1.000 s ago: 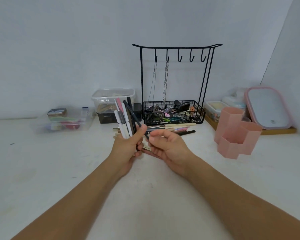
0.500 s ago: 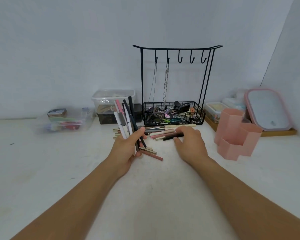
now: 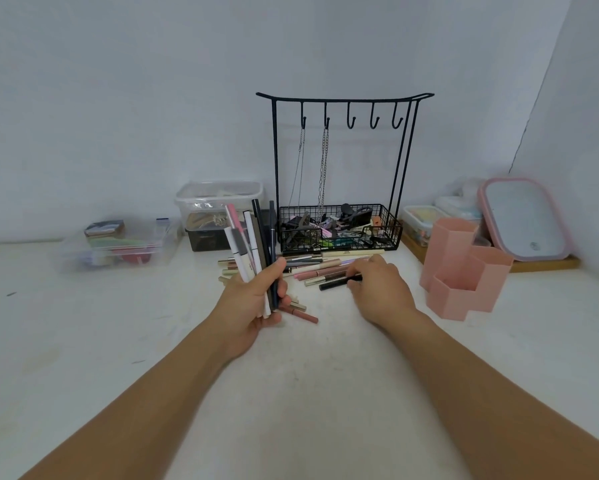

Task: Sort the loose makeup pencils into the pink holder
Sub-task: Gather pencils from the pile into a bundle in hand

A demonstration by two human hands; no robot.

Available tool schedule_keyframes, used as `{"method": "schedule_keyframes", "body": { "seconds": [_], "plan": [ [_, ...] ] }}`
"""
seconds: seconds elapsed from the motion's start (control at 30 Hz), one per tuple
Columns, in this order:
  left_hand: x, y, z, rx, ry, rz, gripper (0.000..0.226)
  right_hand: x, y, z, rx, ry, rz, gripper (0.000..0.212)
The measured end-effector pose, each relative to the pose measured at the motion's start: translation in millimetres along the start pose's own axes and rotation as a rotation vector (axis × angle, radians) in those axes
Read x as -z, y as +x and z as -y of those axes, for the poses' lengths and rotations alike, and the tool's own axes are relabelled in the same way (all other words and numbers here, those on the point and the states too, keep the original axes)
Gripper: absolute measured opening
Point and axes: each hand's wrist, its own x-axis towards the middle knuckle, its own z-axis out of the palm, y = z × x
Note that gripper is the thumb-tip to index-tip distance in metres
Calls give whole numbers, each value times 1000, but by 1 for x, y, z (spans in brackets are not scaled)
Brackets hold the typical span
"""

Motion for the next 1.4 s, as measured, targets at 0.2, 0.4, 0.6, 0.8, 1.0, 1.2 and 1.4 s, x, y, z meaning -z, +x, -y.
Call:
{"method": "schedule_keyframes", "body": {
  "seconds": [0.2, 0.4, 0.6, 0.8, 1.0, 1.2, 1.4],
  "plan": [
    [0, -2, -1, 1, -6, 57, 28, -2, 1, -1, 54, 137, -1, 8],
    [-1, -1, 4, -16, 48, 57, 28, 11, -12, 29, 128, 589, -165, 6],
    [-1, -4, 6, -65, 67, 148, 30, 26, -38, 65, 135, 1335, 130, 8],
    [-7, -11, 8, -78, 170, 203, 29, 26, -42, 65, 128, 1278, 221, 6],
    [-14, -12, 11, -22, 216, 208, 11, 23, -45, 70, 92, 1128, 209, 26],
    [-21, -14, 15, -37, 229, 181, 16, 39, -50, 77, 204, 846, 235, 34],
    [-14, -6, 13, -59, 141, 61, 29, 104, -49, 20, -93, -200, -298, 47]
  ]
}}
